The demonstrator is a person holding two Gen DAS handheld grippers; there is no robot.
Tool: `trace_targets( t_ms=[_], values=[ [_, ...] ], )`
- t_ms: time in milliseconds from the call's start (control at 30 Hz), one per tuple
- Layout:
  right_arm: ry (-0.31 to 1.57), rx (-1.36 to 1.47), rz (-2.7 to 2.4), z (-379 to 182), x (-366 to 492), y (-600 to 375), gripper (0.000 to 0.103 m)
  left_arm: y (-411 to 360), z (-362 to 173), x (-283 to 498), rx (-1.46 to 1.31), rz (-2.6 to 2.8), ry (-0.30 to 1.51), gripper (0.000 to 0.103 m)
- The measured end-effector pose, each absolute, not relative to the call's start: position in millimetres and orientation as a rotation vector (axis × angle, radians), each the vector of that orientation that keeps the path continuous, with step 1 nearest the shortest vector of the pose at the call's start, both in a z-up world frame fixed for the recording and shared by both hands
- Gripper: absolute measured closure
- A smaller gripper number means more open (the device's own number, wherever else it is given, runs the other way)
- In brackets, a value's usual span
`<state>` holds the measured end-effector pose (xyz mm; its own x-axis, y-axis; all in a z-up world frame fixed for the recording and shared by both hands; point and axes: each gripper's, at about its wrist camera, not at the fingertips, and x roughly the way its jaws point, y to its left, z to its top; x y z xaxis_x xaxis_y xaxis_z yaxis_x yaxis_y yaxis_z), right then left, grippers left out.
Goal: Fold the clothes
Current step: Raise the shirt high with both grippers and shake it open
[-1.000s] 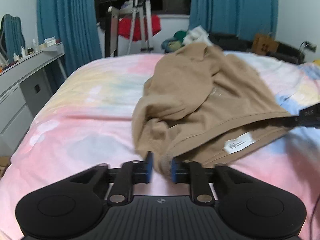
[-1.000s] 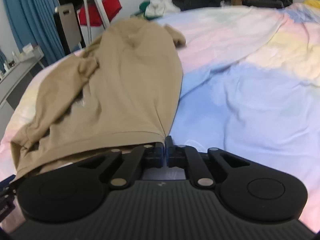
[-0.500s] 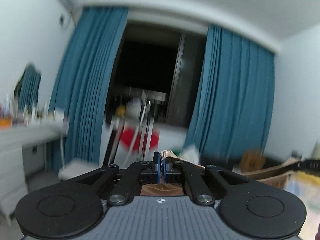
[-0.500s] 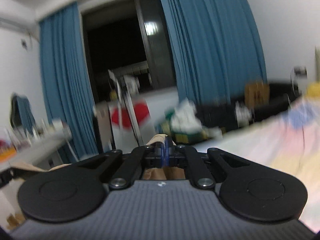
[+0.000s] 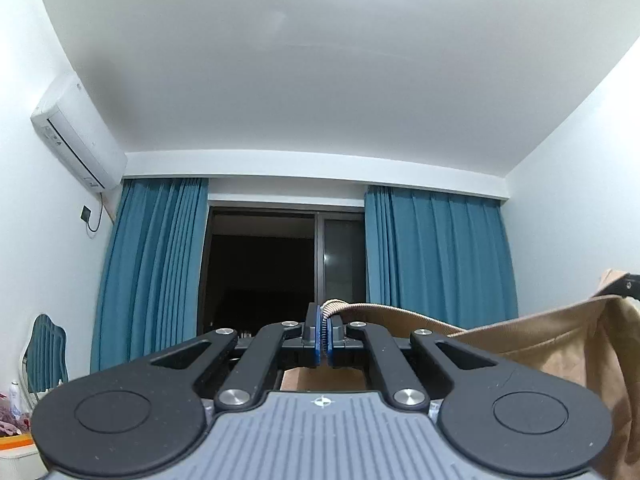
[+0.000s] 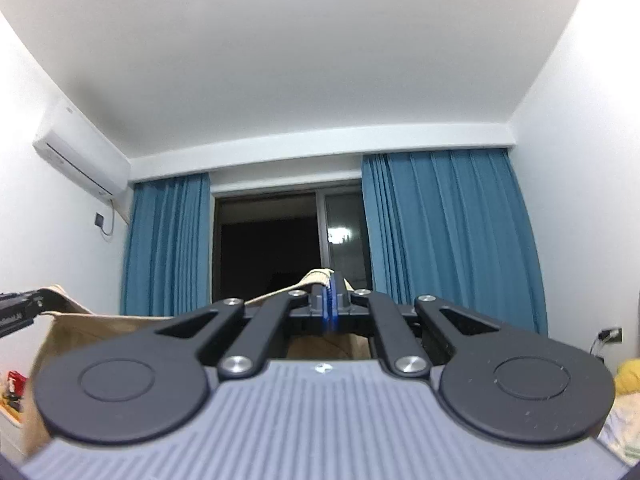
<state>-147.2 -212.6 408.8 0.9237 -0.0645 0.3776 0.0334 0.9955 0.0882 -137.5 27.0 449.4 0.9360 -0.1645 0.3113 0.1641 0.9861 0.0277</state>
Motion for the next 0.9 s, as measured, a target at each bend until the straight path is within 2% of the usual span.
trace_targets(
  t_ms=[167, 433, 667, 767, 900],
  values=[
    [-0.342, 0.090, -0.038, 408, -136, -215, 0.098, 23, 443, -130, 0.023, -0.142, -0.260, 0.100],
    [-0.127, 0.092, -0.055, 333, -20, -215, 0.098, 17, 351, -8, 0.068, -0.077, -0.070, 0.100],
    [0.072, 0.115, -0.114, 228, 162, -228, 0.098, 10, 234, 173, 0.073, -0.023, 0.063, 0.099],
    [0.150, 0.100, -0.144, 170, 245, -233, 0.098, -1, 165, 260, 0.078, -0.007, 0.133, 0.099],
    [0.351, 0.046, -0.170, 69, 355, -240, 0.098, -11, 58, 352, 0.054, 0.000, 0.291, 0.099]
  ],
)
